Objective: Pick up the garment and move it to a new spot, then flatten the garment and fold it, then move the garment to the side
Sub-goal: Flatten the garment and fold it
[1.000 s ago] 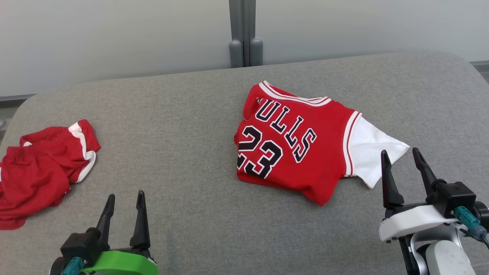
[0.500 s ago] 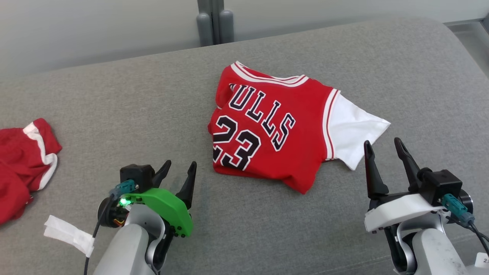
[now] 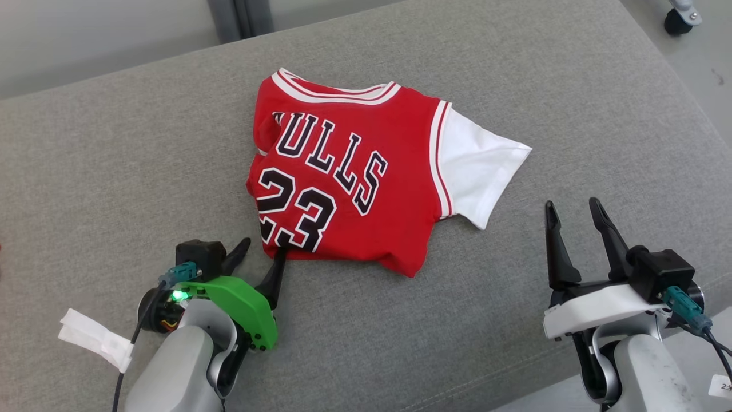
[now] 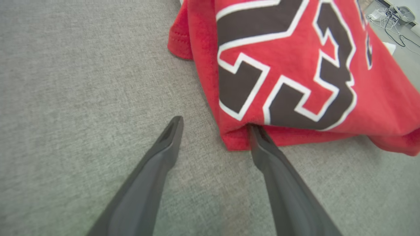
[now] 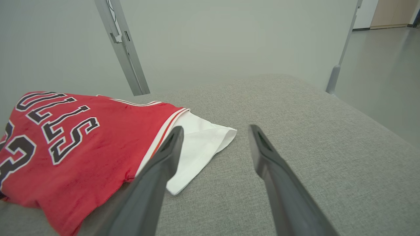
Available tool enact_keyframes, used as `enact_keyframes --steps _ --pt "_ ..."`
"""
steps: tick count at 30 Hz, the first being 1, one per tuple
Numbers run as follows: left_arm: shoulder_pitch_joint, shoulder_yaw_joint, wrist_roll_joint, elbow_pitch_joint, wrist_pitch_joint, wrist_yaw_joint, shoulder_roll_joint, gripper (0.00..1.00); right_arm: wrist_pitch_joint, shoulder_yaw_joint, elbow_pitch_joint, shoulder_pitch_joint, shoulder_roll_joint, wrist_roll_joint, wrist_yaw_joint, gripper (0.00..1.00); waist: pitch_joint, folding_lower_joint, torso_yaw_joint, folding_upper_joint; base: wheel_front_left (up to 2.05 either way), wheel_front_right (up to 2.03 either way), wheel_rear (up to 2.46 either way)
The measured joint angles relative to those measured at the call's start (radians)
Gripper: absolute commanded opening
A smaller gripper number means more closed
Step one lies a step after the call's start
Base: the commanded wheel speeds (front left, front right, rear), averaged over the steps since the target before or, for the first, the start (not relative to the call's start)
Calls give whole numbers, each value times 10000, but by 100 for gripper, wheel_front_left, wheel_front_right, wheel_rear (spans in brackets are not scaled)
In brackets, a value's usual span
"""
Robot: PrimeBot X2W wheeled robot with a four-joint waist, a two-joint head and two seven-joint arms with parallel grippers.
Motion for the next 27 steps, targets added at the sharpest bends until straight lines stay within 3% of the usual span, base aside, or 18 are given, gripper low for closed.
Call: enact_keyframes --steps 1,2,3,11,19,27 --pt "-77 12 0 107 -58 2 0 100 -12 31 27 -44 0 10 0 100 46 0 -60 0 0 0 0" --pt "-130 -2 10 163 -111 21 6 58 -23 59 42 -64 0 29 0 100 75 0 -103 0 0 0 0" --pt "-180 25 48 224 -236 84 15 0 -50 98 69 -70 2 69 0 100 105 0 -152 0 0 0 0" --pt "-335 677 25 -63 -1494 878 102 0 -127 40 198 -67 0 151 0 100 60 0 -123 0 0 0 0" --pt "-513 723 608 -2387 -1847 1149 508 0 -151 67 236 -56 6 132 0 100 -186 0 288 0 0 0 0" --pt "401 366 943 -5768 -215 1870 1035 0 -136 65 245 22 6 59 0 100 -578 0 527 0 0 0 0"
